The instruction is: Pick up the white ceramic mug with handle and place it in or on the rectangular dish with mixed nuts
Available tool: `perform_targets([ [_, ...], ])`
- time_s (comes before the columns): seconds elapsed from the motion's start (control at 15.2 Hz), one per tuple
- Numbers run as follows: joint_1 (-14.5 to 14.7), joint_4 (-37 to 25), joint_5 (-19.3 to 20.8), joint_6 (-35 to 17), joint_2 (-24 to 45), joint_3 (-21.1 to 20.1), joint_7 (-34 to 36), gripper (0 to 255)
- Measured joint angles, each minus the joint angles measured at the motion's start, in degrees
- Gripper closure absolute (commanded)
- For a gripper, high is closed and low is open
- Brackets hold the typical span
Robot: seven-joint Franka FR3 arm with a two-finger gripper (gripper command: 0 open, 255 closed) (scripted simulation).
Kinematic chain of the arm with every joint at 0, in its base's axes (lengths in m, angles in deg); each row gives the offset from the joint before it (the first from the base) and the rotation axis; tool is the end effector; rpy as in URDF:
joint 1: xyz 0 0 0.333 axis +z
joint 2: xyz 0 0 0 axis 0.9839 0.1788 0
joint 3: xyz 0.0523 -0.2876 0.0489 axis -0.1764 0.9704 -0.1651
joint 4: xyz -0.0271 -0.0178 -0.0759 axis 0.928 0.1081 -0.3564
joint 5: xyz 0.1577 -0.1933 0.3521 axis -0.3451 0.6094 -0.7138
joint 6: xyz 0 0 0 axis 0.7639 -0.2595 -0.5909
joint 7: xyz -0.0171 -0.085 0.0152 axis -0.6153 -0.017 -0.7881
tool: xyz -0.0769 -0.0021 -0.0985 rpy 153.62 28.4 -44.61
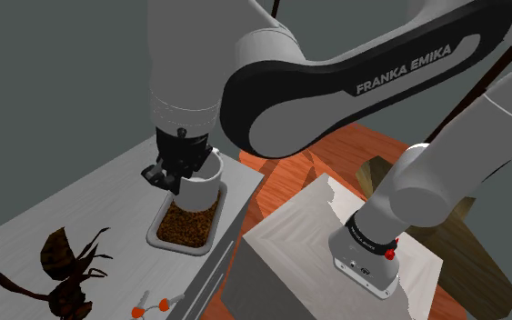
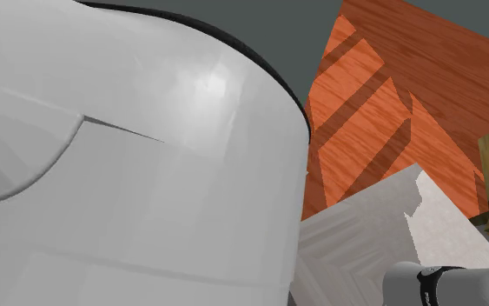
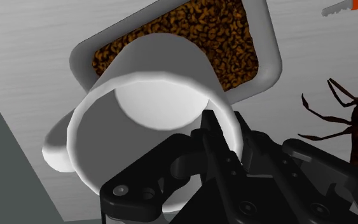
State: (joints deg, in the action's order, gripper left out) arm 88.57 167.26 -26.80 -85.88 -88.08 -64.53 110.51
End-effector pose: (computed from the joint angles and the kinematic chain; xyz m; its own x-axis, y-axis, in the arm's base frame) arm 0.3386 0.4368 0.3620 0.9823 0.1496 0.1131 0.1483 -0.9887 0.0203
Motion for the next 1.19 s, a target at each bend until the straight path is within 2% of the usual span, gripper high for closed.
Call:
perform_targets([
  [0.26,-0.14,1.71,1.47,-2.93,1.69,-0.60,1.42,255],
  [0.73,-0.20,1.87,1.79,-3.36,2.03,-0.66,1.62,255],
  [0.79,-0.20,1.87,1.79,-3.36,2.03,-0.66,1.63,0],
  [1.19,-0.20,1.86,1.80,-3.37,2.03,-0.66,1.63,0],
])
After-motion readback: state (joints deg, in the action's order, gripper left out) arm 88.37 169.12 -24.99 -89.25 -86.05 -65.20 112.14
